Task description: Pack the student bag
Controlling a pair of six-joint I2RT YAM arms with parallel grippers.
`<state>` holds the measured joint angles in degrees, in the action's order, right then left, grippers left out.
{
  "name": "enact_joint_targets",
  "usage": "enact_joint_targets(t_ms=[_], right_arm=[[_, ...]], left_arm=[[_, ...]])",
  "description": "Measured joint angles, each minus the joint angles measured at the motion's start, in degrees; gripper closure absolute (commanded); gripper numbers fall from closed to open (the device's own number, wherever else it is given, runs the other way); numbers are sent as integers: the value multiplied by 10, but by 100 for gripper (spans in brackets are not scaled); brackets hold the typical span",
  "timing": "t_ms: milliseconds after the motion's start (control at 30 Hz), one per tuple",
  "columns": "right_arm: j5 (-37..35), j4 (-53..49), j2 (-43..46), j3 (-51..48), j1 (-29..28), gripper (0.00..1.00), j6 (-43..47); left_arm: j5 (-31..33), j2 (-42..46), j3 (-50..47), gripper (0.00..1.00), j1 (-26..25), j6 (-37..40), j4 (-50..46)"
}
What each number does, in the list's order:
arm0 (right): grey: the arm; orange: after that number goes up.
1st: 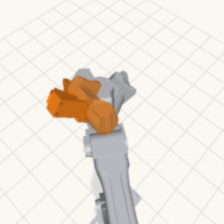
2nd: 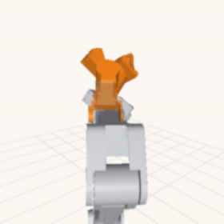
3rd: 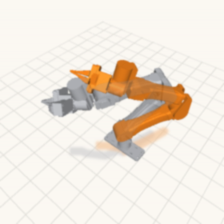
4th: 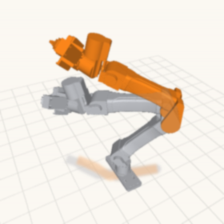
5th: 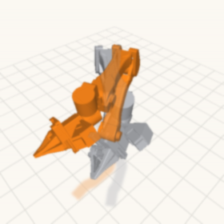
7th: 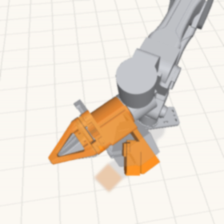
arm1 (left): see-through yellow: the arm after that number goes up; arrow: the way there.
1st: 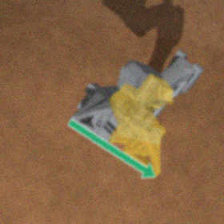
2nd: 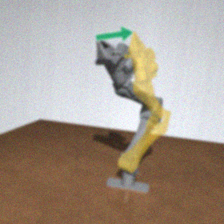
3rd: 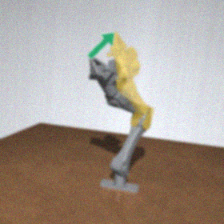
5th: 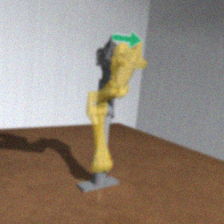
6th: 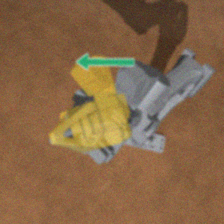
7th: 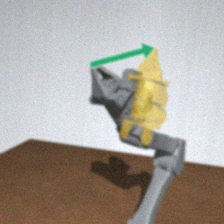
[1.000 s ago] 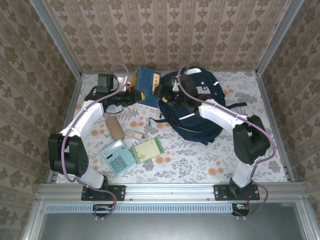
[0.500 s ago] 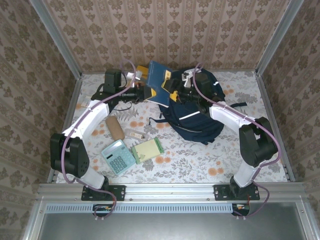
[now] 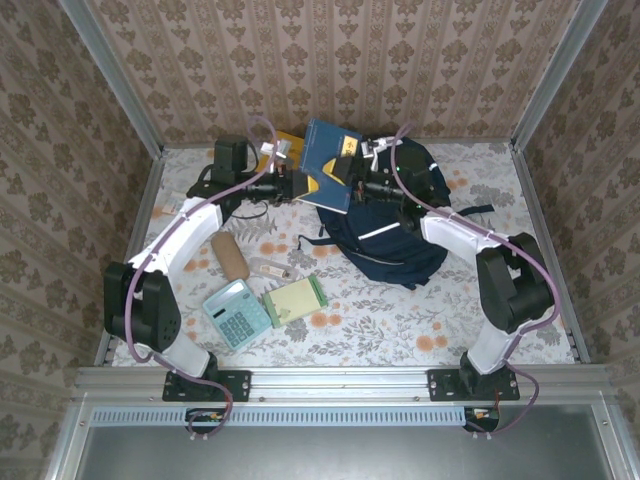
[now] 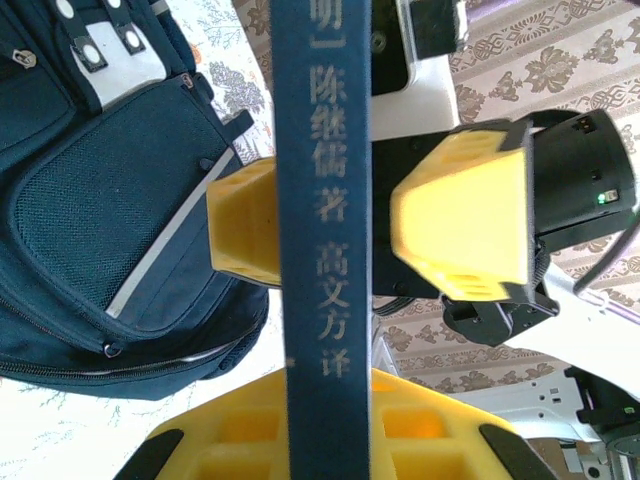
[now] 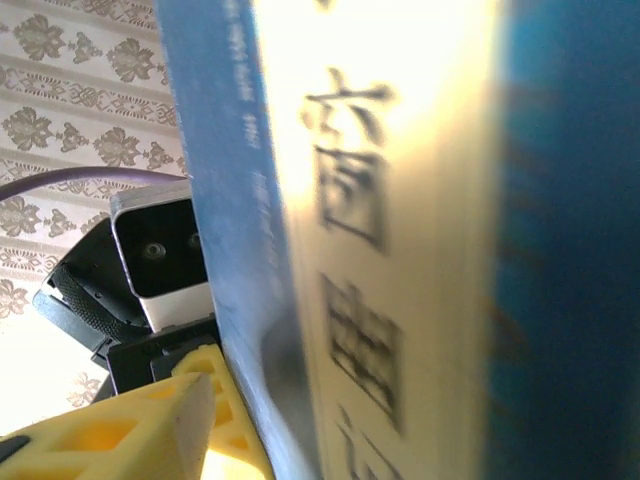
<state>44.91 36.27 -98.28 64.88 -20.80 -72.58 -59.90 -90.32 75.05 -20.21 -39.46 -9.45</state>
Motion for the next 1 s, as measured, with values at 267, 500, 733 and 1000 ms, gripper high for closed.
enact_joint_targets(t_ms=[267, 500, 733, 1000], right_arm=[[5, -14, 46, -30, 16, 95, 15], [1, -42, 70, -41, 23, 100, 31], [-81, -166, 216, -124, 65, 100, 80], [-245, -395, 441, -184, 152, 100, 156]], left_arm=[[-11, -23, 19, 100, 1, 13, -19], [-8, -36, 49, 48, -13, 48, -52], [69, -56, 95, 46, -37, 96, -123], [218, -131, 172, 54, -137, 171, -186]])
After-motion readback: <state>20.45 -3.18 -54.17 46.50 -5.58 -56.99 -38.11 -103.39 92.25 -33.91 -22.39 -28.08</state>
